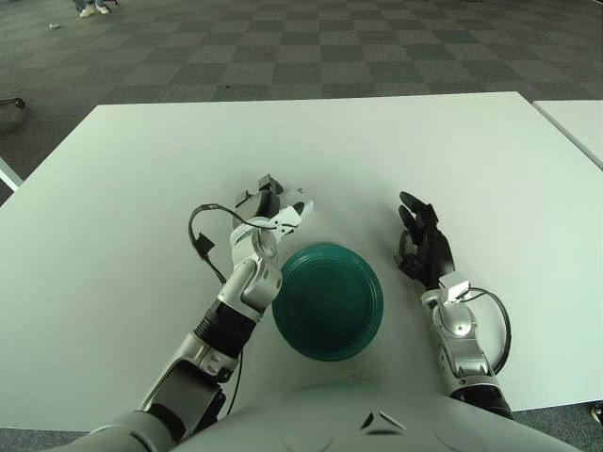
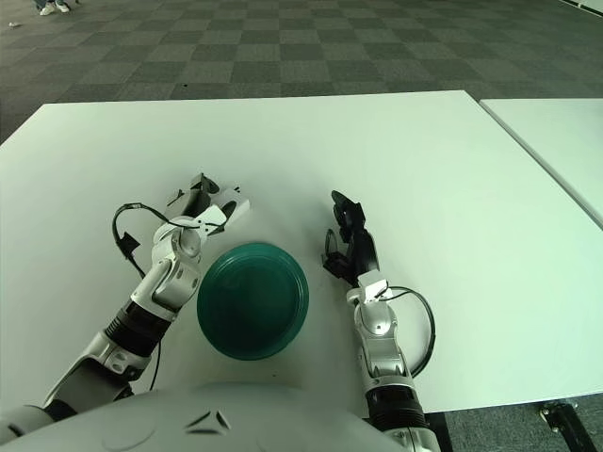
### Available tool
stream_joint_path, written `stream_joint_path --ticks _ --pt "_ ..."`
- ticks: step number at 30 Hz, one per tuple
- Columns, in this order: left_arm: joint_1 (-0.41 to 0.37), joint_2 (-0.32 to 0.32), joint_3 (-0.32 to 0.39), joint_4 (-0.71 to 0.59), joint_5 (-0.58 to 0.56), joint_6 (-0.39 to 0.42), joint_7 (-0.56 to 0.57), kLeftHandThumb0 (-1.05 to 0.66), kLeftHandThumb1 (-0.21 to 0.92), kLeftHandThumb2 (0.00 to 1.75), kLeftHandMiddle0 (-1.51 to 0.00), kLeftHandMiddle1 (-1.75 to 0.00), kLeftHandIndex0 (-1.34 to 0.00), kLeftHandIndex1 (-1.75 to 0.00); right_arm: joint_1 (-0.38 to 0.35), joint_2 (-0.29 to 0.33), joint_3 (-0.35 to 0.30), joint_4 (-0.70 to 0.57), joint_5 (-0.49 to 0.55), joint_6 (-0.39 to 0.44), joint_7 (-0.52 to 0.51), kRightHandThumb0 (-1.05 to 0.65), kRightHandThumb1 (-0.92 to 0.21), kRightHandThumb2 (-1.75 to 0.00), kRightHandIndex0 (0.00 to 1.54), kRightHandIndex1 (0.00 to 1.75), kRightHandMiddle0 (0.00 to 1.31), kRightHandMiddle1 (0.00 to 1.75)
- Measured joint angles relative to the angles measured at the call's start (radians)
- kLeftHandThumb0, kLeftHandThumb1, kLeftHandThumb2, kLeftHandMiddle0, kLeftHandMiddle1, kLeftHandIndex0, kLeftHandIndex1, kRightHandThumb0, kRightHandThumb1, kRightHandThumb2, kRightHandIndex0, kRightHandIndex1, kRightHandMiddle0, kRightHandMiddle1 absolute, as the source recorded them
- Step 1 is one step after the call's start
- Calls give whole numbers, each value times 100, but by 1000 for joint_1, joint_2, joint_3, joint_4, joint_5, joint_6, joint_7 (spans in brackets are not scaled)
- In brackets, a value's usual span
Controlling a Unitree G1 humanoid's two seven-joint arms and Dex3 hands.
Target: Put the charger into the plate.
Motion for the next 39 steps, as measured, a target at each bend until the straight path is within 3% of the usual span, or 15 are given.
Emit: stream_joint_path --ticks 33,39 --pt "-48 19 -31 43 17 31 -37 -105 92 78 0 -114 0 -123 0 8 11 0 1 -11 -10 -78 -92 -90 17 0 0 50" --pt "-52 23 -39 50 20 31 -37 -105 92 76 0 -118 0 -129 0 9 11 0 2 -13 -11 -78 -92 -89 18 1 0 53"
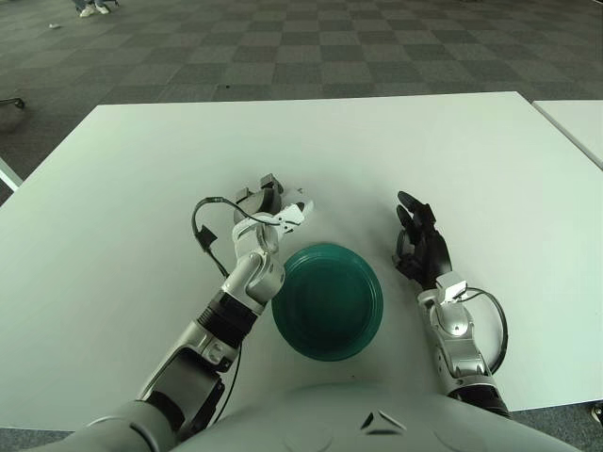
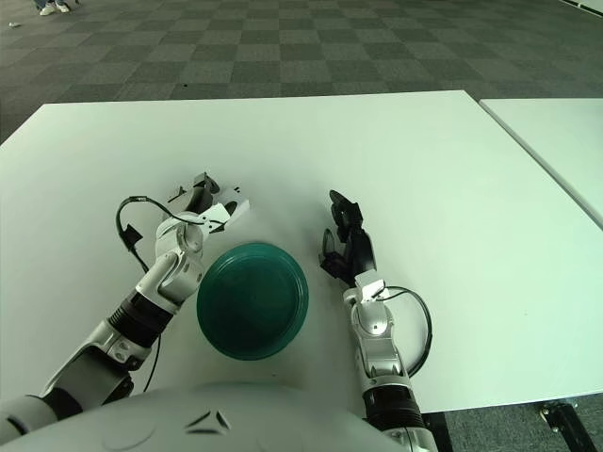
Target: Put the charger into the plate.
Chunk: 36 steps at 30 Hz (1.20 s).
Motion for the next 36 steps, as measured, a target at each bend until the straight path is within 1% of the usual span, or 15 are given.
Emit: stream_joint_path --ticks 12,22,30,36 --pt "-9 11 -20 16 23 0 -17 -105 92 76 0 -122 0 -136 1 22 2 0 5 -1 -9 -79 -92 -88 23 2 0 64" --pt "-10 20 -37 18 34 -1 -25 -105 92 76 0 -128 0 -144 4 38 6 0 8 -6 -7 -80 -92 -89 24 2 0 65" --pt "-10 32 -51 17 41 -8 -34 -105 92 75 0 -124 0 -140 5 44 9 -2 8 -10 -7 -81 -92 -89 24 2 0 66" --pt "-10 41 -69 17 62 -8 -50 -105 92 74 0 -124 0 -139 8 47 14 -6 8 -10 -7 -81 -92 -90 23 1 0 67"
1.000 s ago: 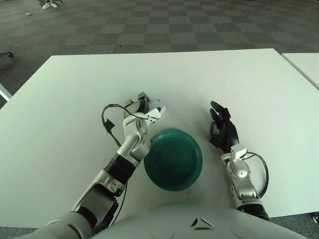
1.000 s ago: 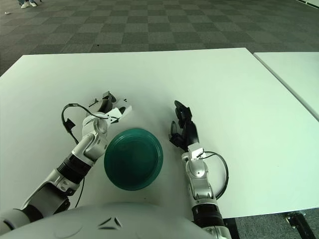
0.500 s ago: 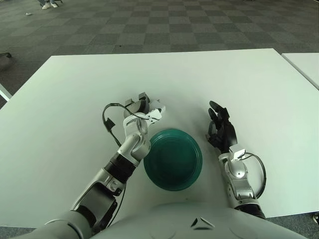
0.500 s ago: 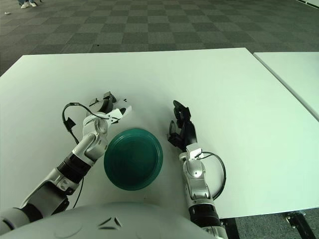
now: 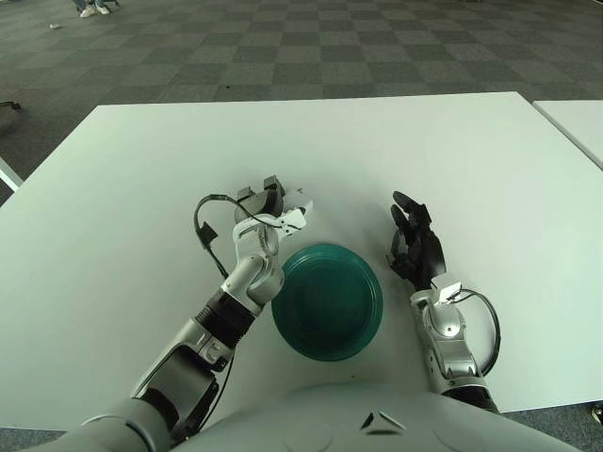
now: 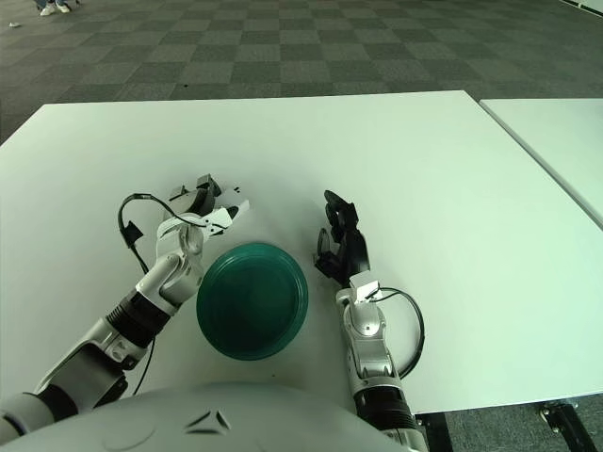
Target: Put the charger into the plate.
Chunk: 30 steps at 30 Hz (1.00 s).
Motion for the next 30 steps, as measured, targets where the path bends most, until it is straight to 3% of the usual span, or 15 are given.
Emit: stream_joint_path --ticks 30 --pt "-44 -27 -64 92 84 35 -35 -105 92 69 0 -106 0 -120 50 22 41 -42 -2 0 -1 -77 -92 -92 20 1 0 57"
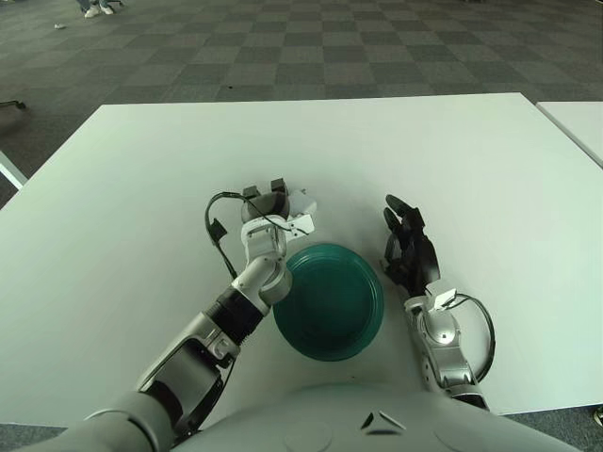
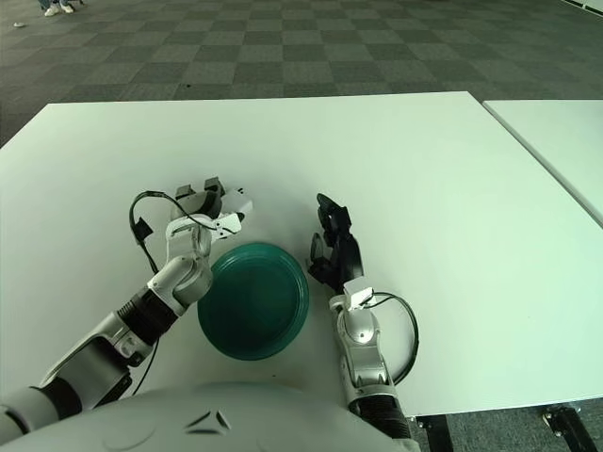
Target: Put the charger into the plate.
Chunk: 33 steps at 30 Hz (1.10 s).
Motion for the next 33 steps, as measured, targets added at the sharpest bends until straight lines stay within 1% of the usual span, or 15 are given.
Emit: stream_joint_path --ticks 10,16,18,21,22,23,24,25,26,27,29,30,31,32,33 --pt "-24 -6 -5 41 1 3 -5 -105 92 70 0 -103 0 -112 21 12 14 -13 -1 0 0 -77 -92 -91 21 1 0 59" --pt "-40 -9 -6 76 1 -3 -6 -105 92 68 -4 -106 0 -99 32 13 22 -23 -3 0 0 -77 -92 -91 21 1 0 59" --pt "-51 -12 -6 95 0 -8 -7 -105 92 66 -8 -107 0 -93 37 14 23 -27 -4 0 0 -77 -92 -91 20 0 0 59" --pt "-69 -15 -5 132 0 -19 -7 -105 92 64 -13 -112 0 -93 41 15 25 -30 -5 1 0 -76 -92 -91 21 1 0 60" --pt "-75 -17 -5 144 0 -24 -6 -105 92 63 -16 -120 0 -97 43 16 25 -32 -5 1 0 -76 -92 -90 21 1 0 61" --pt "-80 -18 -5 157 0 -30 -6 -105 92 59 -24 -140 0 -114 46 17 25 -34 -5 1 -1 -76 -92 -90 21 1 0 61" --pt "-87 -19 -5 172 0 -41 -3 -105 92 56 -30 -152 0 -125 49 18 25 -35 -4 1 -1 -75 -92 -90 21 1 0 62" --pt "-95 -20 -5 191 0 -53 3 -105 92 55 -32 -157 0 -129 51 19 25 -36 -4 1 -1 -75 -92 -90 21 1 0 62" --pt "-100 -20 -4 207 0 -63 6 -95 89 51 -45 -163 -16 -141 53 20 25 -37 -4 1 -1 -75 -92 -89 22 1 0 62" --pt "-103 -20 -3 230 0 -82 16 -77 75 65 -55 -167 -32 -146 55 20 25 -38 -4 1 -1 -75 -92 -89 22 1 0 62" --pt "-113 -19 0 273 0 -122 44 -61 62 80 -64 -171 -46 -151 58 22 25 -40 -4 2 0 -75 -92 -89 22 1 0 62" --pt "-117 -18 4 294 -1 -145 64 -55 55 91 -62 -172 -51 -155 60 24 25 -41 -4 2 0 -75 -92 -89 22 1 0 63" --pt "-118 -18 9 309 -2 -162 82 -53 52 95 -62 -173 -53 -157 61 24 24 -41 -4 2 0 -75 -92 -89 22 1 0 63" --pt "-118 -19 15 323 -5 -182 102 -51 45 107 -60 -161 -55 -164 62 25 24 -42 -4 2 0 -75 -92 -88 22 1 0 63" --pt "-118 -20 19 331 -7 -194 117 -50 41 115 -59 -152 -57 -168 63 26 23 -42 -4 2 0 -75 -92 -88 22 1 0 63"
